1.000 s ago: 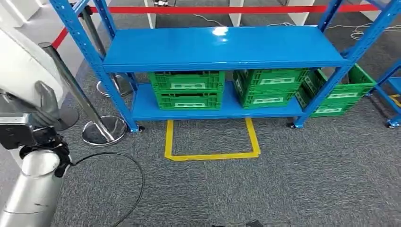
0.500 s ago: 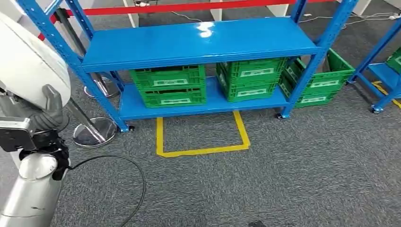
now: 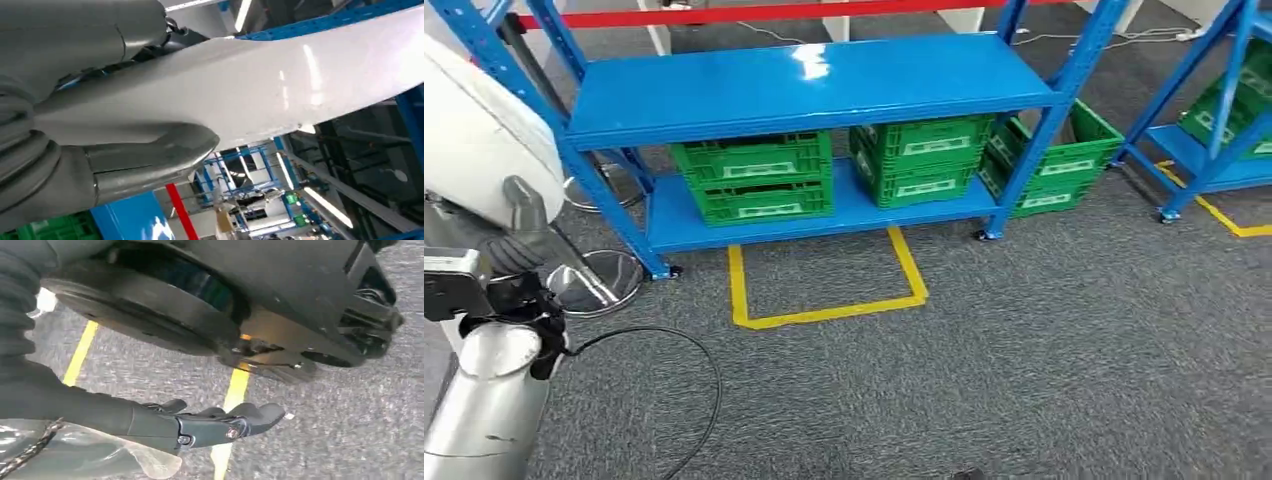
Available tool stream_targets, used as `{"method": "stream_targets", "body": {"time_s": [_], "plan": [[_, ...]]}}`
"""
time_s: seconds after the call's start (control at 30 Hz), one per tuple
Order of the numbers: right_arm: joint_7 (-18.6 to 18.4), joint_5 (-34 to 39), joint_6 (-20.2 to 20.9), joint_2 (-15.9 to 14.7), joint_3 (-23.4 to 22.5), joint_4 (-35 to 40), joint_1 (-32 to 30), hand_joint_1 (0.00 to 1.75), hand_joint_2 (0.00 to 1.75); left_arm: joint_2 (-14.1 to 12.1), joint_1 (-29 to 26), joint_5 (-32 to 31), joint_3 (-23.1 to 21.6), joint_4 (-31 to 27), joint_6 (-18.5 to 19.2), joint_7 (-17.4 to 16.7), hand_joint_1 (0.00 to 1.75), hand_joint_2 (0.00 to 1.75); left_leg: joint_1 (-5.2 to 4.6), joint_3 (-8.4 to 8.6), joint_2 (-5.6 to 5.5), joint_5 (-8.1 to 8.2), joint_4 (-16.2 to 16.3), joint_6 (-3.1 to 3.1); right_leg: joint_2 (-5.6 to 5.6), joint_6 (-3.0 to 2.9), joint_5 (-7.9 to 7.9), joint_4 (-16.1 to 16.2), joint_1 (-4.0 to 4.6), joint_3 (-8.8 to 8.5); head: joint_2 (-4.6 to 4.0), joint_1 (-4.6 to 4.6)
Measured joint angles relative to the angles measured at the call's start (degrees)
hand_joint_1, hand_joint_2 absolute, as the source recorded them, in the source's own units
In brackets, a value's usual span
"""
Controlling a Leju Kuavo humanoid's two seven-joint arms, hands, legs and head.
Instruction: Take the parts from the cabinet and place them on the table.
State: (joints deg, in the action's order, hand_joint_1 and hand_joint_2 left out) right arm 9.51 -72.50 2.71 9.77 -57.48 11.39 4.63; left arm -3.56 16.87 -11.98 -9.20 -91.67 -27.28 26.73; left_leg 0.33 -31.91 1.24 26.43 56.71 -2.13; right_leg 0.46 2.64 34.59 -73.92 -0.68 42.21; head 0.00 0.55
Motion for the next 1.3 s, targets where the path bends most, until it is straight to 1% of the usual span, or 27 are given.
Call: {"method": "stream_targets", "body": {"time_s": [0.03, 0.07, 0.13, 0.17, 0.2, 0.23, 0.33, 0.4, 0.43, 0.5, 0.53, 0.57, 0.6, 0.67, 0.7, 0.83, 0.87, 0.9, 0.93, 1.0, 1.03, 1.07, 1.1, 1.17, 1.2, 1.23, 1.3], "plan": [[-0.1, 0.1, 0.0, 0.0, 0.0, 0.0, 0.0, 0.00, 1.75, 0.2, 0.0, 0.0, 0.0, 0.0, 0.0, 0.0, 1.75, 1.75, 0.00, -0.15, 0.51, -0.13, 0.0, 0.05, -0.02, 0.19, 0.02, -1.4, 0.00, 0.24, 0.00, 0.02], [-0.4, 0.1, 0.0, -0.2, -0.1, 0.0, 0.0, 0.00, 1.75, 0.3, -0.1, 0.0, 0.0, 0.0, 0.0, 0.0, 1.75, 1.75, 0.00, -0.20, 0.95, -0.20, 0.0, 0.17, -0.12, 0.24, -1.17, 0.0, -0.01, -1.04, 0.00, 0.02], [-1.0, 0.0, 0.0, -0.4, -0.1, 0.0, -0.1, 0.00, 1.75, 0.5, -0.1, 0.0, 0.0, 0.0, -0.1, 0.0, 1.75, 1.75, 0.00, -0.18, 1.72, -0.23, 0.1, 0.27, -1.08, -0.02, -5.42, 9.2, 0.00, -6.70, 0.00, 0.02], [-0.9, -0.1, 0.0, -0.5, -0.1, 0.0, -0.2, 0.00, 1.75, 0.7, -0.1, 0.0, 0.0, 0.0, -0.2, 0.0, 1.75, 1.75, -0.02, -0.18, 2.02, -0.21, 0.3, 0.46, -2.29, -0.23, -7.03, 14.2, 0.03, -9.65, 0.00, 0.00], [-0.7, -0.3, -0.1, -0.5, -0.1, 0.0, -0.3, 0.00, 1.75, 0.7, -0.2, 0.0, 0.0, 0.0, -0.2, 0.1, 1.75, 1.75, -0.52, -0.43, 2.34, -0.10, 0.5, 0.89, -4.00, -0.36, -6.05, 16.6, 0.50, -10.80, 0.00, -0.02], [-0.5, -0.3, -0.2, -0.5, -0.1, 0.0, -0.2, 0.00, 1.75, 0.7, -0.2, 0.0, 0.0, 0.0, -0.3, 0.1, 1.75, 1.75, -0.64, -0.75, 2.70, -0.17, 0.9, 1.15, -3.38, -1.17, -6.36, 16.9, 0.40, -10.97, 0.00, 0.13], [0.2, -0.3, -0.3, -0.7, -0.3, 0.0, -0.6, 0.00, 1.75, 0.7, -0.5, 0.2, -0.1, 0.0, -0.5, 0.3, 1.75, 1.75, -0.54, -0.84, 3.90, -0.46, 0.9, 1.79, -2.19, -2.03, -6.85, 16.8, 0.51, -10.36, 0.00, 0.04], [0.3, -0.3, -0.3, -0.7, -0.3, 0.0, -0.6, 0.00, 1.75, 0.7, -0.5, 0.4, 0.0, 0.0, -0.5, 0.5, 1.75, 1.75, -0.12, -1.76, 0.94, 2.18, 3.3, 2.77, -1.48, -2.82, -7.32, 17.0, 0.19, -10.21, 0.00, 0.24], [0.3, -0.3, -0.2, -0.7, -0.3, 0.0, -0.6, 0.00, 1.75, 0.6, -0.6, 0.5, 0.0, 0.0, -0.5, 0.5, 1.75, 1.75, -0.02, -3.38, -0.08, 4.83, 7.6, 2.98, -1.08, -3.03, -7.45, 17.0, 0.20, -10.08, 0.00, 0.18], [0.3, -0.3, -0.2, -0.7, -0.3, 0.0, -0.6, 0.00, 1.75, 0.5, -1.1, 0.5, 0.1, 0.0, -0.5, 0.5, 1.75, 1.75, 0.01, -6.89, -0.66, 8.52, 16.2, 3.16, -0.13, -3.25, -7.61, 17.0, 0.24, -9.80, 0.00, 0.17], [0.3, -0.3, -0.2, -0.8, -0.3, 0.0, -0.6, 0.00, 1.75, 0.5, -1.4, 0.5, 0.1, 0.0, -0.6, 0.5, 1.75, 1.75, 0.01, -7.69, -0.69, 8.84, 18.2, 3.12, 0.39, -3.27, -7.70, 17.0, 0.25, -9.70, 0.00, 0.17], [0.2, -0.4, -0.2, -0.8, -0.3, 0.0, -0.7, 0.00, 1.75, 0.5, -1.6, 0.6, 0.1, 0.0, -0.6, 0.5, 1.75, 1.75, 0.01, -7.34, -0.72, 7.92, 17.8, 3.00, 0.87, -3.26, -7.77, 17.0, 0.25, -9.64, 0.00, 0.17], [0.2, -0.5, -0.1, -0.8, -0.3, 0.0, -0.7, 0.00, 1.75, 0.5, -1.5, 0.6, 0.0, 0.0, -0.7, 0.5, 1.75, 1.75, 0.01, -6.00, -0.77, 5.85, 15.1, 2.78, 1.44, -3.19, -7.83, 16.9, 0.25, -9.60, 0.00, 0.20], [0.4, -0.6, -0.1, -0.8, -0.3, 0.0, -0.6, 0.00, 1.75, 0.5, -1.4, 0.6, 0.1, -0.1, -0.6, 0.6, 1.75, 1.75, 0.00, -1.53, -1.71, 0.91, 6.0, 2.17, 2.41, -3.01, -7.95, 16.9, 0.27, -9.74, 0.00, 0.20], [0.8, -0.7, -0.1, -0.8, -0.3, 0.0, -0.5, 0.00, 1.75, 0.5, -1.2, 0.6, 0.1, -0.2, -0.6, 0.6, 1.75, 1.75, 0.00, 0.16, -4.03, 0.47, 2.5, 1.65, 2.81, -2.77, -8.06, 16.8, 0.29, -9.52, 0.00, 0.09], [2.2, -0.4, -0.1, -0.8, -0.3, 0.0, -0.2, 0.00, 1.75, 0.5, -1.2, 0.6, 0.0, -0.5, -0.4, 0.6, 1.75, 1.75, -0.13, 0.01, -3.03, 0.72, 1.0, 1.26, 4.20, -1.32, -8.91, 16.8, 0.18, -8.13, 0.00, 0.22], [2.3, -0.4, -0.1, -0.9, -0.3, 0.0, -0.2, 0.00, 1.75, 0.6, -1.0, 0.6, 0.0, -0.6, -0.2, 0.6, 1.75, 1.75, 0.30, 0.14, -2.37, 0.26, 0.4, 0.88, 3.58, -1.14, -8.39, 16.4, 0.23, -7.51, 0.00, 0.13], [2.3, -0.3, -0.1, -0.9, -0.3, 0.0, -0.2, 0.00, 1.75, 0.7, -0.8, 0.5, 0.0, -0.7, 0.0, 0.6, 1.75, 1.75, 0.34, 0.09, -1.91, 0.17, 0.3, 0.74, 1.65, -0.79, -6.94, 14.7, 0.26, -6.73, 0.00, -0.11], [2.3, -0.2, -0.1, -1.0, -0.3, 0.0, -0.1, 0.00, 1.75, 0.5, -0.7, 0.6, 0.1, -0.8, 0.1, 0.6, 1.75, 1.75, 0.30, -0.03, -1.59, 0.10, 0.4, 0.46, 0.68, -0.51, -4.80, 11.2, 0.16, -5.14, 0.00, -0.33], [2.3, 0.0, -0.2, -1.2, -0.3, 0.0, -0.1, 0.00, 1.75, 0.5, -0.6, 0.7, 0.1, -0.9, 0.2, 0.6, 1.75, 1.75, 0.18, -0.24, -0.53, 0.03, 0.4, 0.36, 0.07, -0.10, -0.84, 2.0, 0.04, -1.00, 0.00, -0.26], [2.1, 0.3, -0.2, -1.2, -0.4, 0.0, -0.1, 0.00, 1.75, 0.6, -0.6, 0.7, 0.1, -0.9, 0.3, 0.5, 1.75, 1.75, 0.18, -0.34, 0.03, 0.02, 0.4, 0.35, 0.05, 0.09, 0.04, -1.2, 0.04, 0.45, 0.00, -0.26], [1.8, 0.3, -0.2, -1.3, -0.5, 0.0, -0.1, 0.00, 1.75, 0.6, -0.7, 0.7, 0.1, -0.9, 0.3, 0.4, 1.75, 1.75, 0.18, -0.34, 0.51, 0.01, 0.4, 0.36, 0.01, 0.16, -0.48, -1.3, 0.03, 0.37, 0.00, -0.24], [1.1, 0.3, -0.3, -1.4, -0.5, 0.0, -0.2, 0.00, 1.75, 0.8, -0.8, 0.7, 0.1, -0.9, 0.5, 0.4, 1.75, 1.75, 0.18, -0.32, 0.98, 0.01, 0.4, 0.38, -0.10, 0.16, -2.27, 1.1, 0.03, -1.18, 0.00, -0.24], [0.1, 0.3, -0.3, -1.6, -0.6, 0.0, -0.4, 0.00, 1.75, 1.1, -0.7, 0.7, 0.1, -0.9, 0.5, 0.4, 1.75, 1.75, 0.17, -0.23, 1.78, 0.08, 0.5, 0.50, -1.38, -0.14, -6.99, 11.7, 0.05, -7.13, 0.00, -0.24], [-0.1, 0.3, -0.3, -1.7, -0.7, 0.0, -0.4, 0.00, 1.75, 1.1, -0.7, 0.7, 0.1, -0.9, 0.5, 0.4, 1.75, 1.75, -0.01, -0.29, 2.07, 0.16, 0.7, 0.77, -3.43, -0.39, -7.15, 15.9, 0.23, -9.18, 0.00, -0.31], [-0.1, 0.3, -0.3, -1.7, -0.9, 0.0, -0.3, 0.00, 1.75, 1.1, -0.6, 0.6, 0.1, -0.9, 0.5, 0.4, 1.75, 1.75, -0.46, -0.63, 2.38, 0.29, 1.1, 1.09, -3.31, -0.90, -6.98, 16.8, 0.58, -10.00, 0.00, -0.23], [-1.0, 0.3, -0.2, -1.7, -0.9, 0.0, -0.5, 0.00, 1.75, 1.1, -0.6, 0.6, 0.1, -0.9, 0.3, 0.4, 1.75, 1.75, -0.55, -0.63, 3.19, 0.13, 1.0, 1.46, -2.48, -1.47, -7.16, 16.5, 0.56, -9.49, 0.00, -0.11]]}}
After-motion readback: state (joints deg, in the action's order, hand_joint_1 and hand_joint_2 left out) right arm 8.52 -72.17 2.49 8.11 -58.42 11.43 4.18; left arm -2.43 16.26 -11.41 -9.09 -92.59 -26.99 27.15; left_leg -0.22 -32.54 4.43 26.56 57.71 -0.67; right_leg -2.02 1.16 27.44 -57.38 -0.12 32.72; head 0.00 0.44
